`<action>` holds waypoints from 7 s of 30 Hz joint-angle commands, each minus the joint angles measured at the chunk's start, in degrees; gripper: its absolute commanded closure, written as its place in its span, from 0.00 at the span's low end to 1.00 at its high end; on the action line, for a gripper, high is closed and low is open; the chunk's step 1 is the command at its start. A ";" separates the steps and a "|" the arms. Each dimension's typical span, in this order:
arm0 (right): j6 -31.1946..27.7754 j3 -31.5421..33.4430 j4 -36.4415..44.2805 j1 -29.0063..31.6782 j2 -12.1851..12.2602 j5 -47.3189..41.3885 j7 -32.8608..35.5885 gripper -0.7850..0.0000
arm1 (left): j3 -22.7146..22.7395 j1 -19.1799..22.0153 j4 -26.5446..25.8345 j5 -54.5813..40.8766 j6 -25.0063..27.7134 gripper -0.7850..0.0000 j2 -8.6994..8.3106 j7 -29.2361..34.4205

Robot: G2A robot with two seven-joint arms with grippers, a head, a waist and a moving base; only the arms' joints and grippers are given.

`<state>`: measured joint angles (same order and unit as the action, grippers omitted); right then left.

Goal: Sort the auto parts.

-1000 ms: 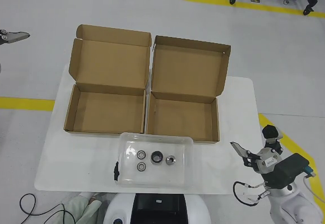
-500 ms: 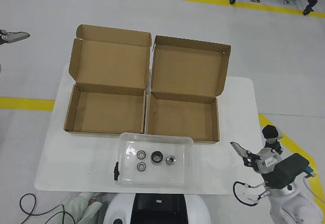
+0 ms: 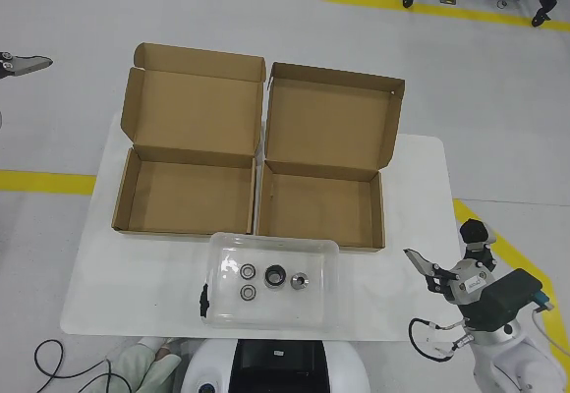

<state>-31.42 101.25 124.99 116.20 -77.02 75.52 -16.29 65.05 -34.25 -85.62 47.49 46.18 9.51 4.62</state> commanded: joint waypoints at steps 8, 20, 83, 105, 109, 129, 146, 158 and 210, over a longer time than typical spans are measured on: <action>0.00 0.00 0.00 0.00 0.00 0.00 0.00 0.00 | 0.00 0.00 0.00 0.00 0.00 0.00 0.00 0.00; -4.13 -3.29 -3.74 -4.61 0.62 0.13 5.02 0.00 | 0.00 0.00 0.00 0.00 0.00 0.00 0.00 0.00; -19.79 -41.12 -15.96 -34.71 2.71 6.83 45.10 0.11 | 0.00 0.00 0.00 0.00 0.00 0.00 0.00 0.00; -16.60 -48.13 -27.69 -41.72 2.73 9.37 47.09 0.10 | 0.00 0.00 0.00 0.00 0.00 0.00 0.00 0.00; -16.13 -49.42 -29.81 -43.08 2.62 9.89 46.76 0.13 | 0.00 0.00 0.00 0.00 0.00 0.00 0.00 0.00; -18.26 -51.17 -33.20 -45.25 3.26 7.35 43.29 1.00 | 0.00 0.00 0.00 0.00 0.00 0.00 0.00 0.00; -21.36 -50.79 -28.13 -45.93 3.93 1.10 32.13 1.00 | 0.00 0.00 0.00 0.00 0.00 0.00 0.00 0.00; -19.60 -48.24 -23.24 -50.10 3.90 -4.24 24.97 1.00 | 0.00 0.00 0.00 0.00 0.00 0.00 0.00 0.00; -8.52 -37.28 -10.15 -53.86 5.05 -6.94 25.28 1.00 | 0.00 0.00 0.00 0.00 0.00 0.00 0.00 0.00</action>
<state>-40.46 64.07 115.15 62.28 -71.97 68.80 7.33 65.05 -34.25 -85.62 47.49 46.18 9.51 4.62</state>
